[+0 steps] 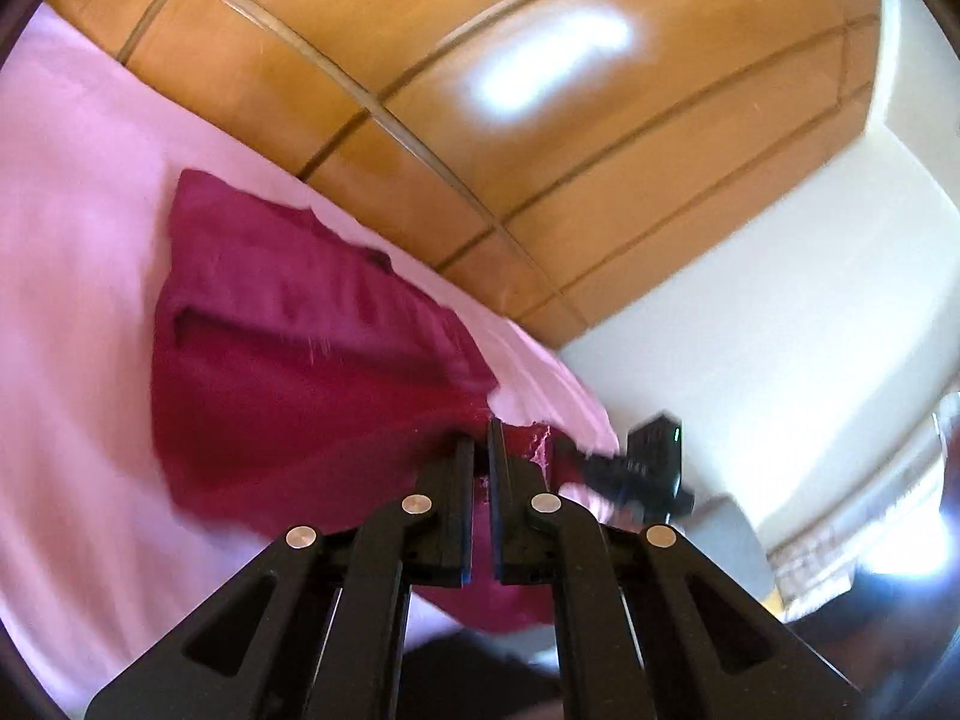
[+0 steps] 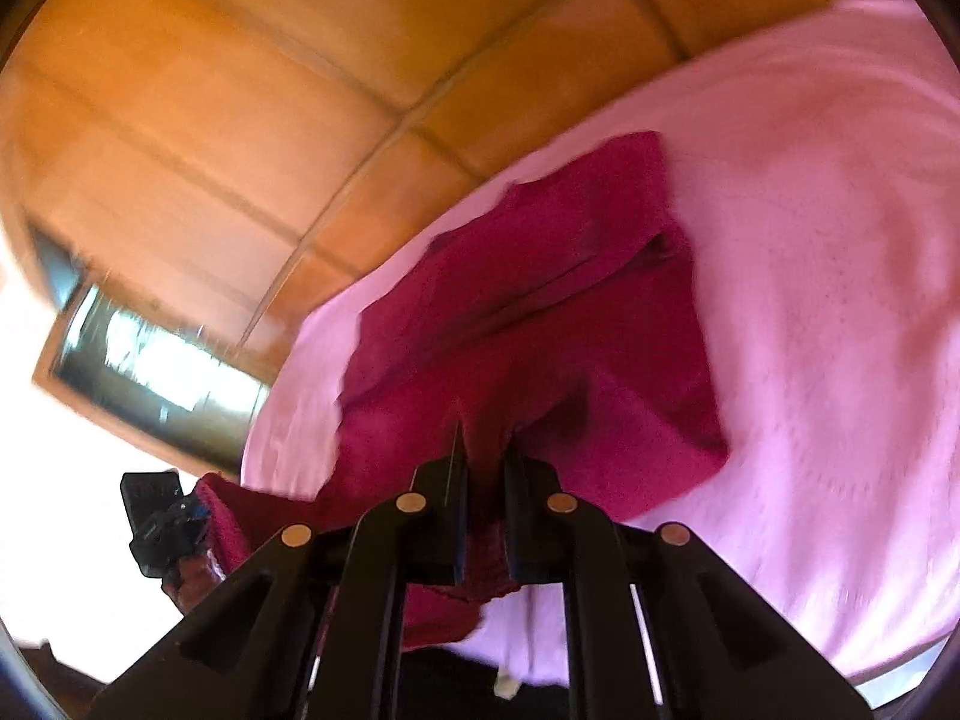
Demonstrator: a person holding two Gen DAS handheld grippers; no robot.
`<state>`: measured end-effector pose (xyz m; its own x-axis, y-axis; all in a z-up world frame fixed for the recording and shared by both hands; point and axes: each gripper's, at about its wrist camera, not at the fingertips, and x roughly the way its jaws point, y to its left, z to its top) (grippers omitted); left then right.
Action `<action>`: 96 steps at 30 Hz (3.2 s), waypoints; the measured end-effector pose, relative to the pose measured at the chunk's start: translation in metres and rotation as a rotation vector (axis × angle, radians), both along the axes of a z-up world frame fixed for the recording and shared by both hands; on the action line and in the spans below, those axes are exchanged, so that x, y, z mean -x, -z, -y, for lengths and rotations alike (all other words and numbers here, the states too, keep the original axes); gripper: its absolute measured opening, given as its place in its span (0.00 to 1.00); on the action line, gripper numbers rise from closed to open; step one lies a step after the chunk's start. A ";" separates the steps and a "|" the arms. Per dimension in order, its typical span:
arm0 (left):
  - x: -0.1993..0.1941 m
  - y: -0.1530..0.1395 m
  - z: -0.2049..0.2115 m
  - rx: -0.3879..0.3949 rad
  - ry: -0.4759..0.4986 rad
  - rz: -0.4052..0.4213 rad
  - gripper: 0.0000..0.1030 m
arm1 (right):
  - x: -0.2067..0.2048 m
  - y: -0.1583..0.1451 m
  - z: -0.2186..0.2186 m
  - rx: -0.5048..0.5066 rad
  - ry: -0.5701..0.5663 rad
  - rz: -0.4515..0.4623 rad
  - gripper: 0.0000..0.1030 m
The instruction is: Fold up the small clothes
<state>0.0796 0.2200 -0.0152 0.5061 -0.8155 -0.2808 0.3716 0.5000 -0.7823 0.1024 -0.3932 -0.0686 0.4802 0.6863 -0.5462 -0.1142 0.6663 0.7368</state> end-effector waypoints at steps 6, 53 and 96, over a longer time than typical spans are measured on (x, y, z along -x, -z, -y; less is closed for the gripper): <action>-0.086 0.030 -0.036 0.034 -0.282 -0.193 0.03 | -0.042 0.025 0.019 0.011 0.136 -0.084 0.08; 0.072 0.071 -0.017 -0.463 -0.126 -0.199 0.17 | 0.096 0.018 -0.002 0.530 -0.080 0.046 0.42; 0.000 0.020 -0.024 -0.377 -0.143 0.053 0.07 | 0.027 -0.038 -0.037 0.681 -0.031 0.305 0.06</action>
